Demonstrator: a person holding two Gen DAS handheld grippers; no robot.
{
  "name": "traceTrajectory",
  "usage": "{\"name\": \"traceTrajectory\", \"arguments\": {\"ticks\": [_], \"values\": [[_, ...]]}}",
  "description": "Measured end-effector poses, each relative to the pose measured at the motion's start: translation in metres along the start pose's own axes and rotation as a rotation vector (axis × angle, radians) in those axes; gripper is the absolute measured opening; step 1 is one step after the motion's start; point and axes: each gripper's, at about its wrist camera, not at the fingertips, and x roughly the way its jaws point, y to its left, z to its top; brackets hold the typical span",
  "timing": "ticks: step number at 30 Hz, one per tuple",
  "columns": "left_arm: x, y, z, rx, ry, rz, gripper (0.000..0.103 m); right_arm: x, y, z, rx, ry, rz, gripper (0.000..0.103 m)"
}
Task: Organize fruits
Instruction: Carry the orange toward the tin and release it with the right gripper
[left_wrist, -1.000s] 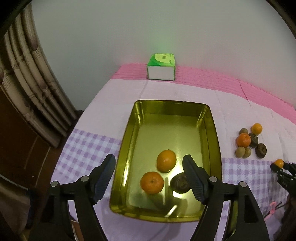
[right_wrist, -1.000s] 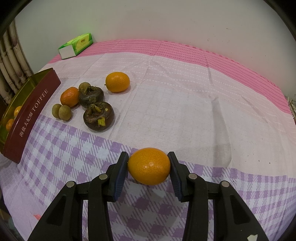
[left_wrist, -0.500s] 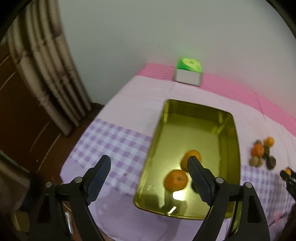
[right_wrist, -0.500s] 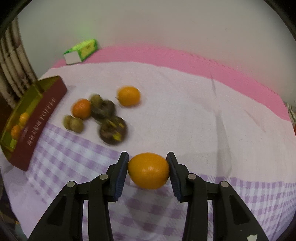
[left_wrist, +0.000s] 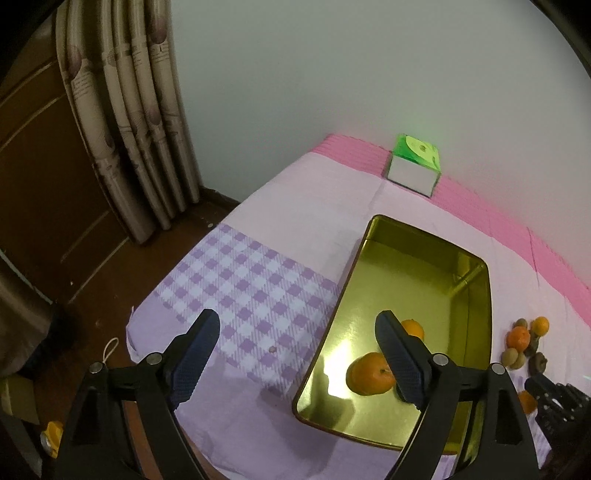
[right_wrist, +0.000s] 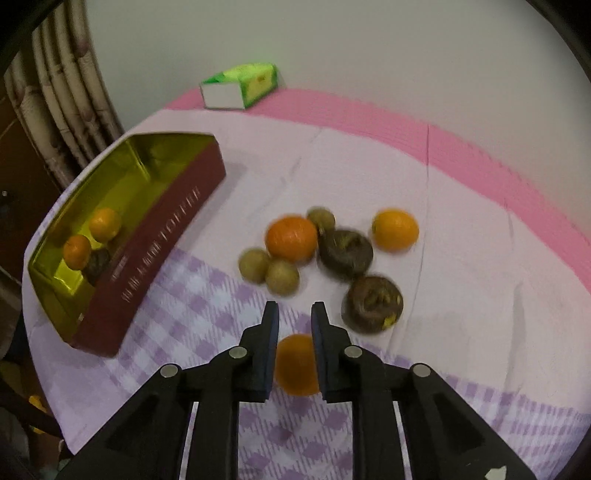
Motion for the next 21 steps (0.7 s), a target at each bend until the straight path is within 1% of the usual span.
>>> {"name": "traceTrajectory", "arguments": {"ticks": [2,3,4,7,9,12,17,21], "values": [[0.001,-0.002,0.000,0.005,0.001,-0.001,0.086,0.003,-0.002,-0.003,-0.002,0.001,-0.015,0.027],[0.000,-0.002,0.000,0.005,-0.001,0.001,0.086,0.004,-0.001,-0.004,0.002,0.000,-0.007,0.032],[0.001,-0.003,0.000,0.004,0.000,0.000,0.086,0.004,-0.003,-0.006,0.007,-0.004,0.002,0.035],[0.001,-0.003,-0.001,0.006,0.006,0.001,0.086,0.000,-0.008,-0.013,0.026,-0.018,0.012,0.036],[0.003,-0.003,-0.001,0.009,0.015,-0.001,0.086,-0.007,-0.015,-0.018,0.039,-0.046,0.029,0.038],[0.005,-0.004,-0.001,0.016,0.024,-0.002,0.086,-0.019,-0.024,-0.025,0.061,-0.072,0.008,0.041],[0.006,-0.005,-0.001,0.025,0.026,-0.002,0.086,-0.028,-0.038,-0.037,0.079,-0.050,-0.015,0.042],[0.006,-0.005,-0.002,0.026,0.028,-0.001,0.086,-0.035,-0.043,-0.046,0.085,-0.040,-0.008,0.042]]}}
